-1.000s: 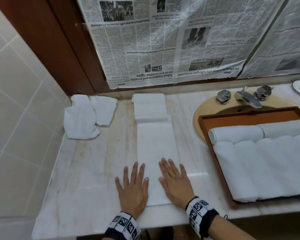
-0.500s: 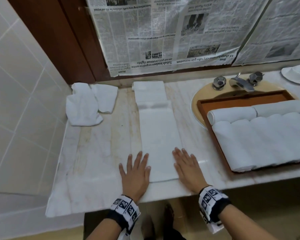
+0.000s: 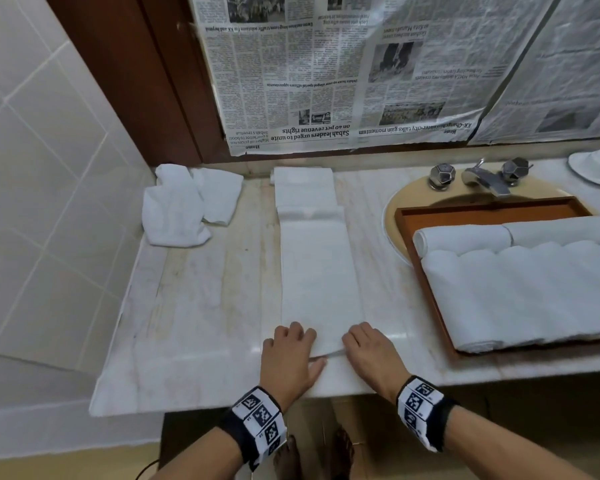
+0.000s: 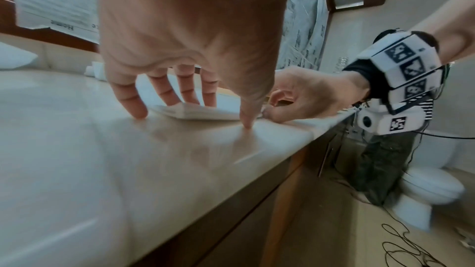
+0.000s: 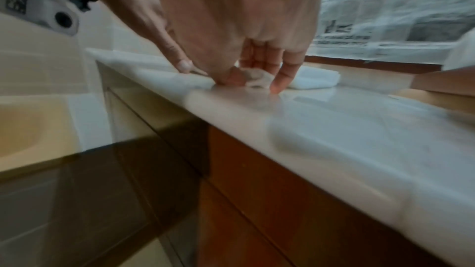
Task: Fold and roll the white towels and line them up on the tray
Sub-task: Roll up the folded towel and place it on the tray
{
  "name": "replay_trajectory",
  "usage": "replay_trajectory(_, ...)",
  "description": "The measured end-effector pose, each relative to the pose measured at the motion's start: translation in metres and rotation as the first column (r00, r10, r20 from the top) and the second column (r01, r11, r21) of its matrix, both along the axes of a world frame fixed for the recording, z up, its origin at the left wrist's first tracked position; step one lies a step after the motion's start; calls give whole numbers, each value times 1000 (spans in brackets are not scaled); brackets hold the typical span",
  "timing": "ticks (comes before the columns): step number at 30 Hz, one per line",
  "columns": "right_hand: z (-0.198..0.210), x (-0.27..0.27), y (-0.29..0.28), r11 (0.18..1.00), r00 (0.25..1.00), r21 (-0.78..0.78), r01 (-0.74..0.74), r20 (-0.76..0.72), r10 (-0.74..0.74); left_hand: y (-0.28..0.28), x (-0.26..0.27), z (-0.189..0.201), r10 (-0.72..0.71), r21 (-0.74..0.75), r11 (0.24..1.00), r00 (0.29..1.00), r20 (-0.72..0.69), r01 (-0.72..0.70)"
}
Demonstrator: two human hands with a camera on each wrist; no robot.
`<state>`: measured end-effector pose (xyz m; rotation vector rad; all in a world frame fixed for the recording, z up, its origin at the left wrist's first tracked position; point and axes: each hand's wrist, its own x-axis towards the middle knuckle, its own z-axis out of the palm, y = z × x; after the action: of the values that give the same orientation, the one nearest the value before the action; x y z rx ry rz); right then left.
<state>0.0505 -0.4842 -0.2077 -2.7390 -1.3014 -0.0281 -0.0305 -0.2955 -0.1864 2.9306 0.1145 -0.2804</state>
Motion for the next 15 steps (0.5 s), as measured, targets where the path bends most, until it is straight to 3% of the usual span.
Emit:
replay_trajectory(4,12,19,0,985,940,75,155,-317,-124,-9,2,-6,36,23,999,996,85,-38)
replay_trajectory(6,22,24,-3,971,863,87,223,-480,-155,-8,2,-4,79,-49,996,992,99,-74)
replay_trajectory(9,24,23,-12,954,798,132,271,-585,-146,4,-1,-2,142,-210,969,988,58,-126)
replay_trajectory(12,19,19,-23,951,830,201,234,-550,-88,16,-1,4,211,-439,873,976,-51,-212)
replay_trajectory(15,19,11,-25,972,971,223,73,-240,-18,18,4,2,208,-455,862,975,-79,-221)
